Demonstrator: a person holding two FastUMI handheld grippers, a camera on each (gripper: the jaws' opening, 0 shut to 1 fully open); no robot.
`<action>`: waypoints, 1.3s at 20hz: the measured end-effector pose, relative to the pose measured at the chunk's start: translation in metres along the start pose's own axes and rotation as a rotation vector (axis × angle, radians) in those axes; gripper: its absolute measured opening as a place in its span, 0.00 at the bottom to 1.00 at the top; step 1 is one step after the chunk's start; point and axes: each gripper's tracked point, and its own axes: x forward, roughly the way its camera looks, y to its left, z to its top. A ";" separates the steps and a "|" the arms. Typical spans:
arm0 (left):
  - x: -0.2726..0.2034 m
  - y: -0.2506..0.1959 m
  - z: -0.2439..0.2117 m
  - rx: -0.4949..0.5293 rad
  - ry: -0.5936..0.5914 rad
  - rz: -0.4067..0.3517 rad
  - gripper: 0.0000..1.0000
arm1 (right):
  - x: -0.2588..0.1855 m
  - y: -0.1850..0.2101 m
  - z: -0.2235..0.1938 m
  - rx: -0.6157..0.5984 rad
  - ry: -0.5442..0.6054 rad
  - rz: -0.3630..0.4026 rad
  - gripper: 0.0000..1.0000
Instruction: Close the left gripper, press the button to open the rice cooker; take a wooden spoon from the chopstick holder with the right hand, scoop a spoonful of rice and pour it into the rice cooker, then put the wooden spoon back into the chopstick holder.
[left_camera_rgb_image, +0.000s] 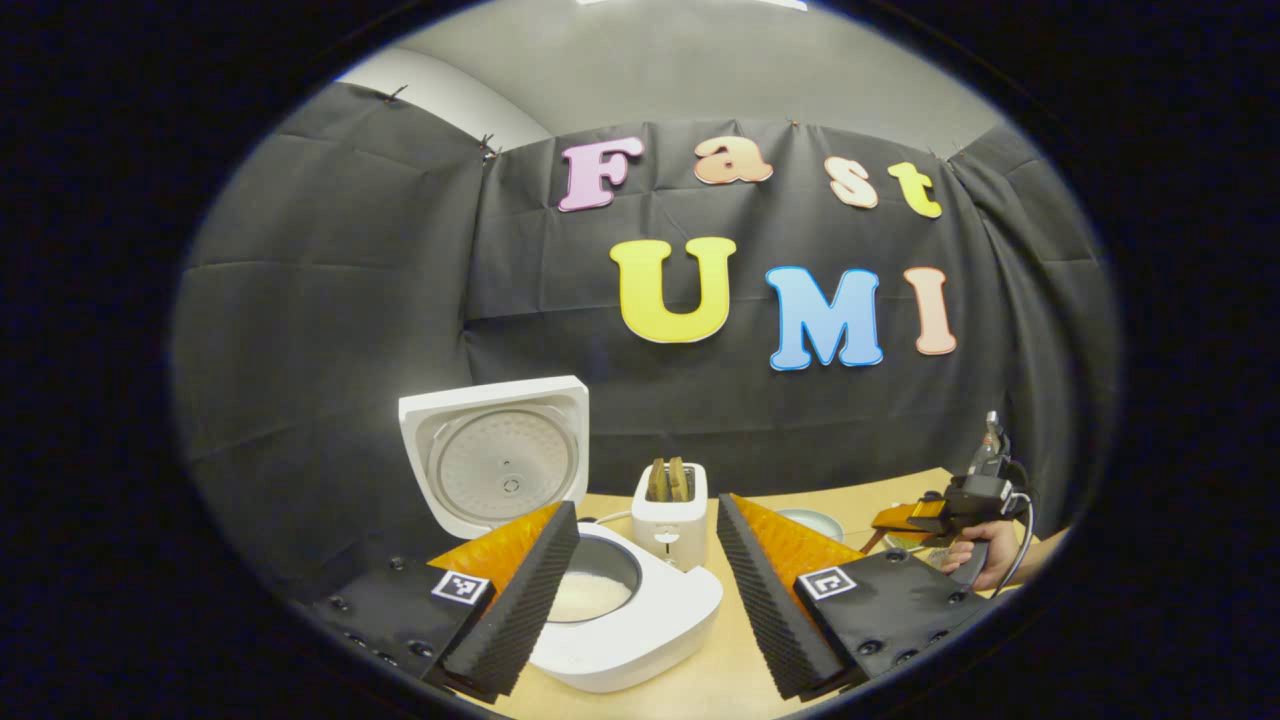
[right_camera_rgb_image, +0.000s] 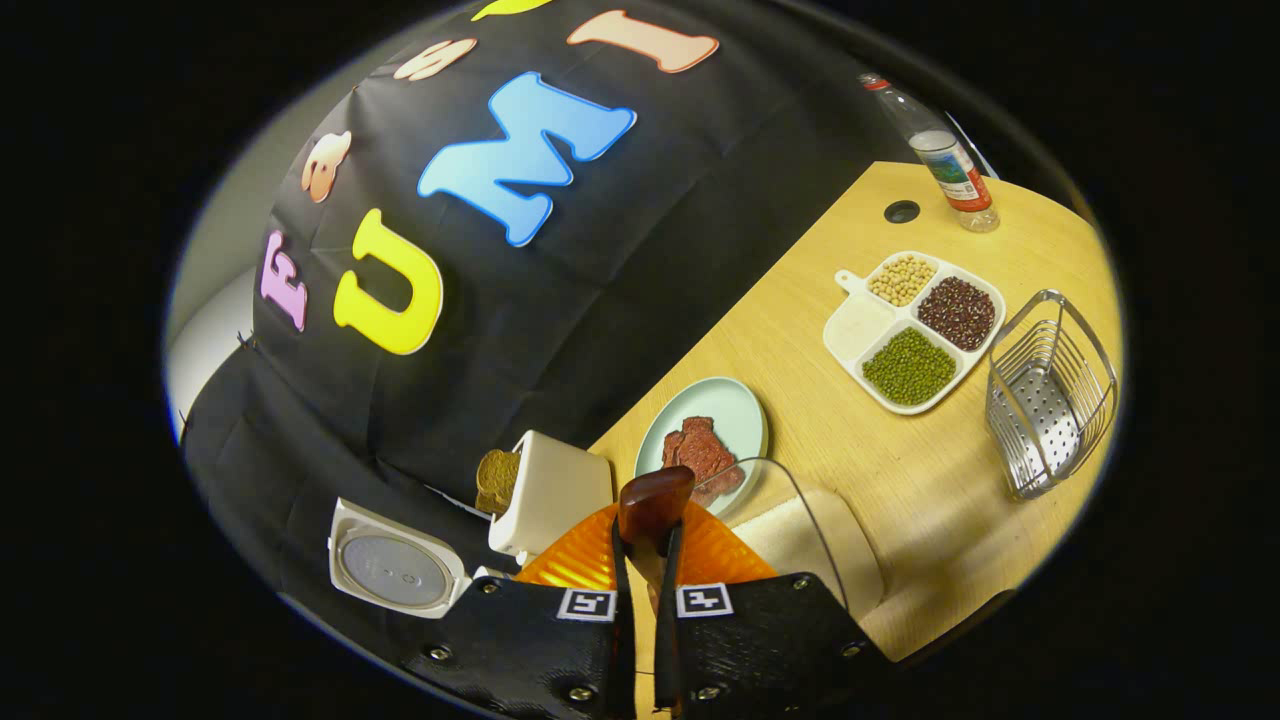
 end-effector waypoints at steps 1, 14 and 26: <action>0.002 -0.003 0.001 0.002 -0.002 -0.009 0.94 | -0.004 -0.001 0.008 0.021 -0.013 0.007 0.08; 0.011 -0.011 0.013 0.016 -0.044 -0.079 0.94 | -0.050 0.067 0.048 0.306 -0.098 0.211 0.07; 0.005 0.040 0.010 0.008 -0.063 -0.061 0.94 | -0.026 0.184 -0.014 0.188 0.010 0.333 0.07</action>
